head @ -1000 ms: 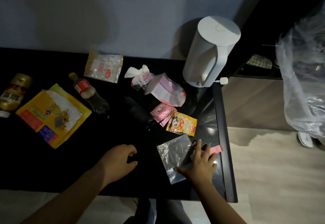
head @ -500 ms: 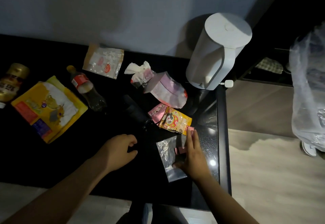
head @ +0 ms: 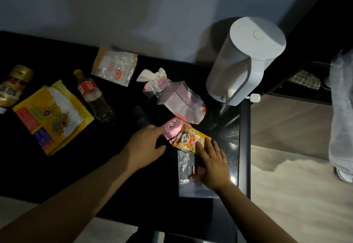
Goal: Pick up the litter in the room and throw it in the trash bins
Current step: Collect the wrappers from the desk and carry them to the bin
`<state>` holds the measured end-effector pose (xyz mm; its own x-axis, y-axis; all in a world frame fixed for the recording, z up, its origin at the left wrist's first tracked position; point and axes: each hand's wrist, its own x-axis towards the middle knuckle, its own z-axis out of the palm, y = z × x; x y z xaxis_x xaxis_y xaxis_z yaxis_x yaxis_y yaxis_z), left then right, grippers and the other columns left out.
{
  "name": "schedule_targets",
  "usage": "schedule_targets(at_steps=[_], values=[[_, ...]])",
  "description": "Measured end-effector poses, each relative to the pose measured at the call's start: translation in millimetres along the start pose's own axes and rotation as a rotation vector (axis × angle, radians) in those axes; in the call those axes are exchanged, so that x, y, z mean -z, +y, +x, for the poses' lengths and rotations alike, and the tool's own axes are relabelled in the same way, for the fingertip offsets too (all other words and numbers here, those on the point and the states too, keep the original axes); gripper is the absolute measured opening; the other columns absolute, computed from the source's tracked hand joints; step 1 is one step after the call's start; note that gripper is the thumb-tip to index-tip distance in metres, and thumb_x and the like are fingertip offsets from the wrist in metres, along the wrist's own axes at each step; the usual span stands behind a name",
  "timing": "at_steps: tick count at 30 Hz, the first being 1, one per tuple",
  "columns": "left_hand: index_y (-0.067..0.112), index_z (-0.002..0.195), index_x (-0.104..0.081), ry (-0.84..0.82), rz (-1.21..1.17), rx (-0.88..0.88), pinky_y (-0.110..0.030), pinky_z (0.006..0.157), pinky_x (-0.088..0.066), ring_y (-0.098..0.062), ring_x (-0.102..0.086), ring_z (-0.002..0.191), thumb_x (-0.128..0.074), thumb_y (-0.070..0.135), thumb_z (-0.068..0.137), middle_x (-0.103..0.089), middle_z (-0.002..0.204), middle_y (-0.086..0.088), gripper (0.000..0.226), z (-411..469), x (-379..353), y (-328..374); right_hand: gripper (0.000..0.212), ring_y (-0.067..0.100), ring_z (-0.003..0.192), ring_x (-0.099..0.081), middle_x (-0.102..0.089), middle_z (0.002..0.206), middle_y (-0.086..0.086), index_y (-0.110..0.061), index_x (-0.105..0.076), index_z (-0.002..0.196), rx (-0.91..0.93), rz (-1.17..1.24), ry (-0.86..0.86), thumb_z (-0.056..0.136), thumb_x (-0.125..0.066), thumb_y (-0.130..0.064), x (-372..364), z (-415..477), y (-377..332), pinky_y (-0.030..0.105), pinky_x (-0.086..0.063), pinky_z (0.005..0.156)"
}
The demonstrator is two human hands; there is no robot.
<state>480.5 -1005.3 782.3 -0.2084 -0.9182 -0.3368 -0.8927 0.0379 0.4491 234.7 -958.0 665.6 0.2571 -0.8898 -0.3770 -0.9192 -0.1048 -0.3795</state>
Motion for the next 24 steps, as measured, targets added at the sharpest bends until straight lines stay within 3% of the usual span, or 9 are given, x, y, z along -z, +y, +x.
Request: schedule_targets(at_steps=[4,8,12,16,24], values=[[0.01,0.119,-0.057,-0.006,0.059,-0.007,-0.032,0.086,-0.047,-0.028,-0.057,0.102,-0.067,0.033,0.08,-0.055,0.113,-0.011,0.047,29.9,-6.4,19.0,0.119,0.026,0.147,0.015,0.019,0.16,-0.004,-0.036,0.013,0.15,0.0,0.143,0.099,0.067,-0.064,-0.074,-5.9,-18.1,6.2,0.045,-0.007,0.118],[0.009,0.122,-0.053,-0.056,0.102,0.016,-0.033,0.089,-0.042,-0.029,-0.051,0.108,-0.07,0.042,0.077,-0.05,0.121,-0.013,0.058,62.0,-26.6,40.8,0.127,0.021,0.148,0.015,0.022,0.159,-0.007,-0.034,0.019,0.149,-0.048,0.204,0.066,0.061,-0.058,-0.084,-9.7,-36.7,8.9,0.043,-0.006,0.119],[0.007,0.125,-0.046,-0.134,0.187,0.152,-0.041,0.098,-0.044,-0.031,-0.042,0.118,-0.074,0.053,0.07,-0.039,0.13,-0.013,0.077,85.1,-51.5,53.3,0.13,0.018,0.145,0.022,0.025,0.155,-0.007,-0.028,0.023,0.145,-0.064,0.146,0.032,0.062,-0.064,-0.076,-12.2,-41.6,12.5,0.042,-0.004,0.122],[0.009,0.131,-0.036,-0.121,0.22,0.269,-0.044,0.097,-0.04,-0.031,-0.035,0.121,-0.079,0.055,0.062,-0.031,0.133,-0.011,0.094,91.2,-69.8,50.7,0.129,0.017,0.145,0.02,0.021,0.156,-0.007,-0.027,0.023,0.145,-0.08,0.143,0.037,0.062,-0.062,-0.078,-12.0,-40.7,12.4,0.036,0.001,0.12],[0.013,0.124,-0.04,0.002,0.115,0.361,-0.046,0.091,-0.044,-0.03,-0.035,0.121,-0.084,0.042,0.061,-0.034,0.129,-0.01,0.083,86.4,-73.9,25.5,0.129,0.011,0.141,0.029,0.026,0.152,-0.014,-0.039,0.031,0.138,-0.084,0.152,0.041,0.064,-0.068,-0.071,-3.2,-29.4,22.7,0.035,0.011,0.116]])
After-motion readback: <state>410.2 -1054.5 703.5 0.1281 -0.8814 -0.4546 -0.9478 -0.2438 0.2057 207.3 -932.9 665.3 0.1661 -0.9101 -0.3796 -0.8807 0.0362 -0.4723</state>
